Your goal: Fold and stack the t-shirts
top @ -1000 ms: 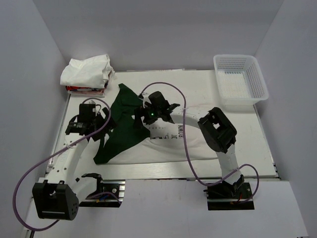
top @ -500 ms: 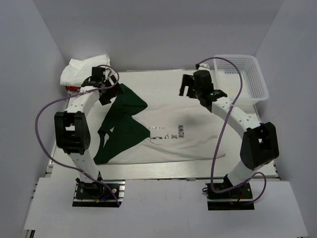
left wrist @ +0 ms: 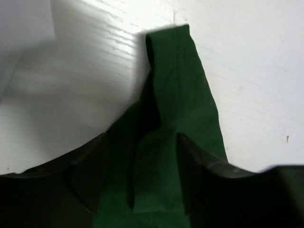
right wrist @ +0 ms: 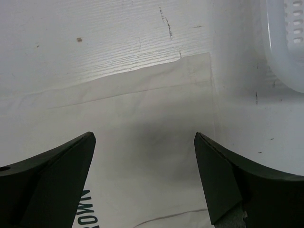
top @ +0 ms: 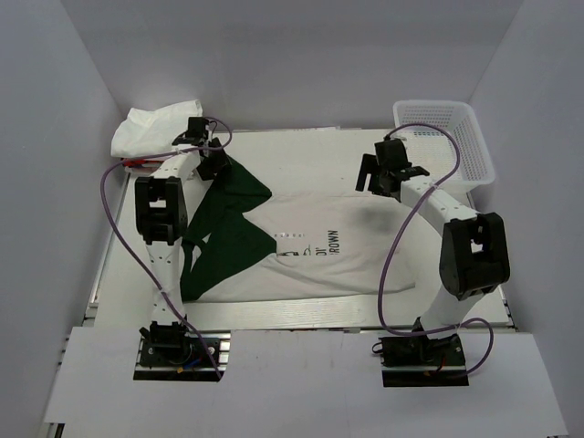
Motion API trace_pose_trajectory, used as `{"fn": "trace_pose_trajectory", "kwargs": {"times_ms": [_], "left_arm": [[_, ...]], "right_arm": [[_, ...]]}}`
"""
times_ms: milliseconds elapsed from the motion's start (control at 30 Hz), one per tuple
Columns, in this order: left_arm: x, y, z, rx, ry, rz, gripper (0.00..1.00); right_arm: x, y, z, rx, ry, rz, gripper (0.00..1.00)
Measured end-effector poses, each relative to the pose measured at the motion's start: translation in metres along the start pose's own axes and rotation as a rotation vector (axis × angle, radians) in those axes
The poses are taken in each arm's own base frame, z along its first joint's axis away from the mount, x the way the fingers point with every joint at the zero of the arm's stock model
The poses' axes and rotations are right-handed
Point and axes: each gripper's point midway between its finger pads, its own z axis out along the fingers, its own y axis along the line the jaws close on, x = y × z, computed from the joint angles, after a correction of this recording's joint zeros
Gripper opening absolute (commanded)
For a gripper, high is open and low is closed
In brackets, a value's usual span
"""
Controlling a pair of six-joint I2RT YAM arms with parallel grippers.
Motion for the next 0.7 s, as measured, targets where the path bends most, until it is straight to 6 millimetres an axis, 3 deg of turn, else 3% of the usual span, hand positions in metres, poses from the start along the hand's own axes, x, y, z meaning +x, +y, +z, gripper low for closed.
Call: {"fn": "trace_pose_trajectory", "kwargs": {"times_ms": [133,400,500,533,700], "left_arm": [[0.000,-0.002,0.005,0.019,-0.002,0.001,0.51],[0.005,-0.015,0.012,0.117,0.003,0.014,0.46],[0.005,-0.018,0.011,0.137,0.009,0.017,0.21],[0.006,-0.019,0.011,0.145,0.011,0.019,0.02],[0.008,-0.023,0.010,0.172,0.024,0.030,0.00]], "right_arm": [[-0.001,-0.001,0.008,0.009,0.010,0.000,0.90],[0.011,-0.014,0.023,0.076,0.059,-0.001,0.90],[0.013,-0.019,0.029,0.102,0.072,-0.001,0.90],[0.014,-0.020,0.029,0.109,0.077,0.000,0.90],[0.016,-0.026,0.032,0.141,0.087,0.006,0.90]]}}
